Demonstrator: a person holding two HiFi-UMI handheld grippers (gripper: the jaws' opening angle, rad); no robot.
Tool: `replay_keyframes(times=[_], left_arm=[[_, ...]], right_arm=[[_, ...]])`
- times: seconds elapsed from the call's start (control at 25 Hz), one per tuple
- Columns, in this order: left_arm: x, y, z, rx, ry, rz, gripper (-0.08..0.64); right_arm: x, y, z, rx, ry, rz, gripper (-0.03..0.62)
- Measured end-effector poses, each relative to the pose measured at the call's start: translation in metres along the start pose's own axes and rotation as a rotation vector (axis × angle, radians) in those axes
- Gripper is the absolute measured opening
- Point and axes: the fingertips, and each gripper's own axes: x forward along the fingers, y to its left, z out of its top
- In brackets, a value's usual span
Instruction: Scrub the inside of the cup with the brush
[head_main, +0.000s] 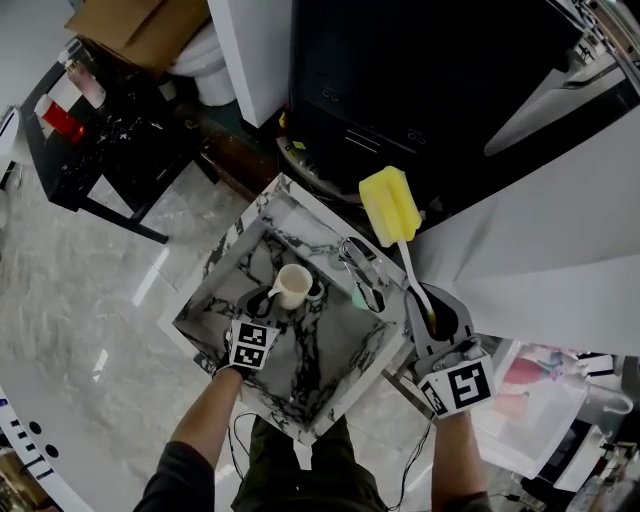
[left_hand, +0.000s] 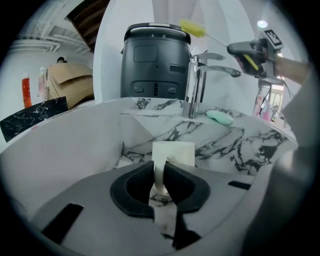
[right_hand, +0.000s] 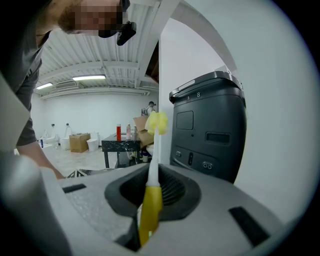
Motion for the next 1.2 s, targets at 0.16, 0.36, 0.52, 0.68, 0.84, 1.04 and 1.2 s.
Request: replay_keyframes(times=[0.16, 0.36, 0.52, 0.68, 0.84, 1.04, 1.2], left_arm=[[0.002, -0.014, -0.016, 0.031, 0.098, -0.062, 0.093], [-0.001, -0.015, -0.032, 0.035, 0.181, -0.068, 0.106], [-0.003, -0.013, -0.03, 0.028, 0.185, -0.079, 0.133], [-0.012, -0.007, -0.023, 0.023, 0.173, -0.064, 0.146], [-0.025, 0.003, -0.004, 0.008, 0.117, -0.033, 0.144], [-0.05, 0.012, 0.037, 0.002, 0.025, -0.007, 0.137], [-0.072, 0.018, 0.075, 0.039, -0.053, 0.009, 0.133]], right_arm=[[0.001, 0.0, 0.0, 0.004, 0.005, -0.003, 0.034], [0.002, 0.003, -0.001, 0.006, 0.005, -0.004, 0.034], [0.004, 0.004, 0.002, 0.006, -0.002, -0.007, 0.034], [0.004, 0.005, 0.008, 0.002, -0.007, -0.011, 0.034], [0.004, 0.006, 0.016, -0.002, -0.014, -0.014, 0.034], [0.002, 0.009, 0.026, -0.009, -0.019, -0.016, 0.034], [-0.003, 0.011, 0.039, -0.014, -0.026, -0.02, 0.034]])
